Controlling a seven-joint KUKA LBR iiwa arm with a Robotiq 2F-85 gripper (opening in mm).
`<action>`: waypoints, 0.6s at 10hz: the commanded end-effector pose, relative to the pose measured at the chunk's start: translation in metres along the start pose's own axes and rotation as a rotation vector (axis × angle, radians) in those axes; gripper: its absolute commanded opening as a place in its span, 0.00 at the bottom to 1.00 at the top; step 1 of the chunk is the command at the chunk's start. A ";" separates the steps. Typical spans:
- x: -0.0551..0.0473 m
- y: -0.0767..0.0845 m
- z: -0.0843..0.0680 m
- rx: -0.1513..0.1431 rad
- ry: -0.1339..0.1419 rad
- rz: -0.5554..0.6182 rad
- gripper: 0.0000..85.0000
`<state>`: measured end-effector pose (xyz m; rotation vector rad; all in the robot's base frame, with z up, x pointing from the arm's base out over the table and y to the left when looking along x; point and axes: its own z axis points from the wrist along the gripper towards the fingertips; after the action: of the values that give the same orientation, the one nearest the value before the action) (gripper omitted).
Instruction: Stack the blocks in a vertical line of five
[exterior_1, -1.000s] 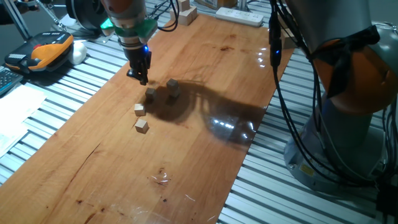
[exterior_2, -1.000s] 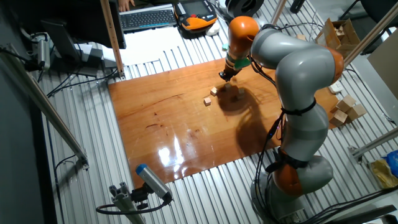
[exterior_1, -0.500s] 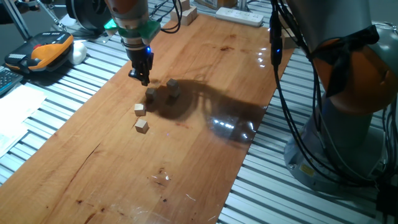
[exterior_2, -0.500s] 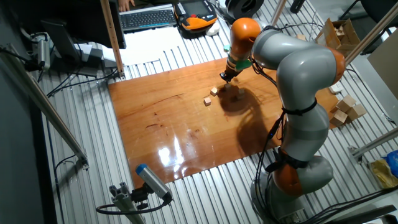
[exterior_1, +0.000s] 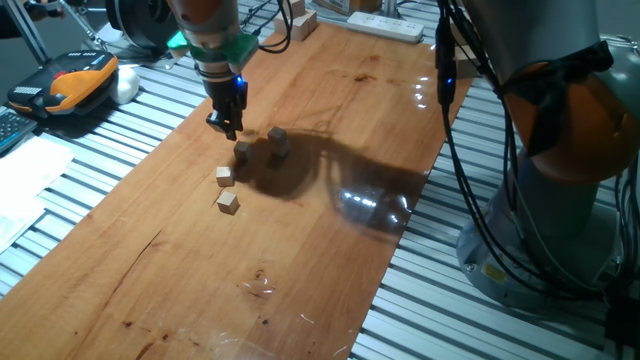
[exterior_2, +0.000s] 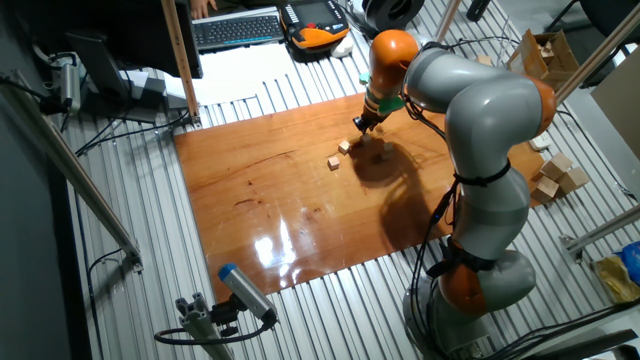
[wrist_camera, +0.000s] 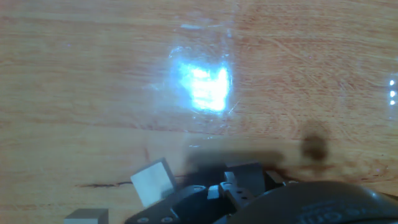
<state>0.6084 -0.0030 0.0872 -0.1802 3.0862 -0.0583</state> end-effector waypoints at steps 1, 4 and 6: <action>0.000 0.000 0.001 0.013 -0.006 -0.015 0.40; 0.000 -0.001 0.002 0.011 -0.009 -0.044 0.40; 0.001 -0.004 0.006 0.010 -0.007 -0.068 0.40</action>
<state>0.6086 -0.0075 0.0811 -0.2863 3.0719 -0.0744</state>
